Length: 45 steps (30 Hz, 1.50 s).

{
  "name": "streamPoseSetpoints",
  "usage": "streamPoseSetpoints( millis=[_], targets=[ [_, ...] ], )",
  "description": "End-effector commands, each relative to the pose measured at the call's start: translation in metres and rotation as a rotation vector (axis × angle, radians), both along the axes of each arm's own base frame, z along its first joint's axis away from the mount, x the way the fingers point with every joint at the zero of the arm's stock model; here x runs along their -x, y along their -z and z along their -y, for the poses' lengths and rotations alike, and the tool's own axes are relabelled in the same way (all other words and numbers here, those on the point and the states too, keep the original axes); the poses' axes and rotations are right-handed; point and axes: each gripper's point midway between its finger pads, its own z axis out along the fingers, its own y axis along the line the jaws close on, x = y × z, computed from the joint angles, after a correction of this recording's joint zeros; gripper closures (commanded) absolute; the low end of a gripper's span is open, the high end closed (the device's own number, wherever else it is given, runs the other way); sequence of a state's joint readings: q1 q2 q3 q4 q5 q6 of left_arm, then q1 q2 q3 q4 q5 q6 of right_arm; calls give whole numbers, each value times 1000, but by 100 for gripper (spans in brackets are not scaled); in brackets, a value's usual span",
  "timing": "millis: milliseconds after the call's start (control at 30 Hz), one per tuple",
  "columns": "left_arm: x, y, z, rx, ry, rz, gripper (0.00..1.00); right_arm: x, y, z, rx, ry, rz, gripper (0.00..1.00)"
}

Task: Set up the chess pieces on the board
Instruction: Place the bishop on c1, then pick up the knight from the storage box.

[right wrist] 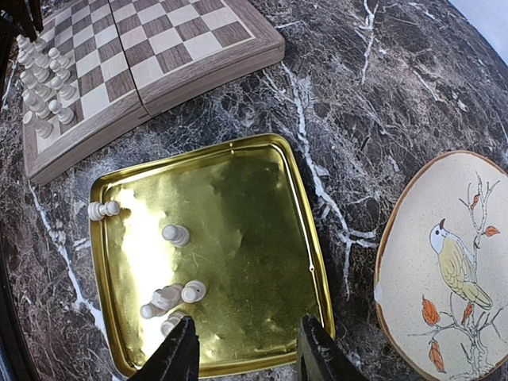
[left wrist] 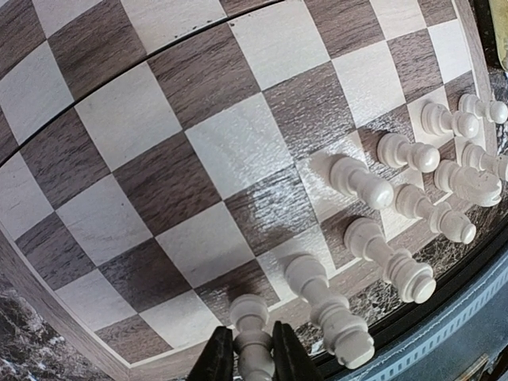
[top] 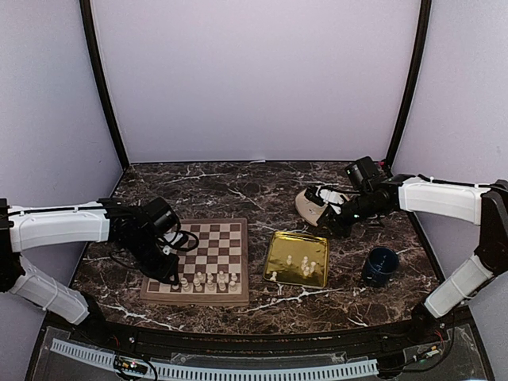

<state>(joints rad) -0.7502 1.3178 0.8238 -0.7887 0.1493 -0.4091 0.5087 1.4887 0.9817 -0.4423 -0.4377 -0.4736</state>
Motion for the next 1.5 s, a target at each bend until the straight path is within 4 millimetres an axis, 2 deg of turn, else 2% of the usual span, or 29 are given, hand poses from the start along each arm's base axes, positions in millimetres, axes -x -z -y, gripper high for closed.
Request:
streamPoseSetpoints(
  millis=[0,200,367,500,600,700,767,900,1067,1133,1267,1367,1400,1467],
  targets=[
    [3,4,1,-2,2,-17,79,-5,-5,-3,-10,-8,15,57],
    [3,6,0,-11,-2,-18,74,-4,-5,-3,-11,-12,12,57],
    [1,-2,-2,-17,-4,7,68,-4,-7,-4,-15,-10,14,57],
    [-11,-25,-2,-16,-4,74,65,-4,-15,-3,-17,-10,20,57],
    [-22,-52,6,23,14,137,64,4,-32,-4,-32,-60,39,58],
    [-42,-92,23,86,73,238,64,11,-51,-4,-70,-84,85,57],
    [-63,-118,32,91,112,332,64,14,-52,-2,-52,-90,87,56],
    [-111,-154,50,74,187,544,61,23,-33,1,35,-126,23,56],
    [-157,-174,86,133,263,746,59,44,-8,-11,127,-199,-27,58],
    [-169,-176,99,148,317,806,58,48,2,-15,171,-216,-27,58],
    [-192,-171,103,116,324,868,57,51,18,-24,249,-233,0,58],
    [-189,-154,102,132,335,850,57,46,25,-27,281,-223,2,59],
    [-188,-148,99,131,334,857,56,45,34,-28,300,-222,-19,60],
    [-184,-140,92,135,329,866,56,41,41,-28,324,-210,-33,64]
  ],
)
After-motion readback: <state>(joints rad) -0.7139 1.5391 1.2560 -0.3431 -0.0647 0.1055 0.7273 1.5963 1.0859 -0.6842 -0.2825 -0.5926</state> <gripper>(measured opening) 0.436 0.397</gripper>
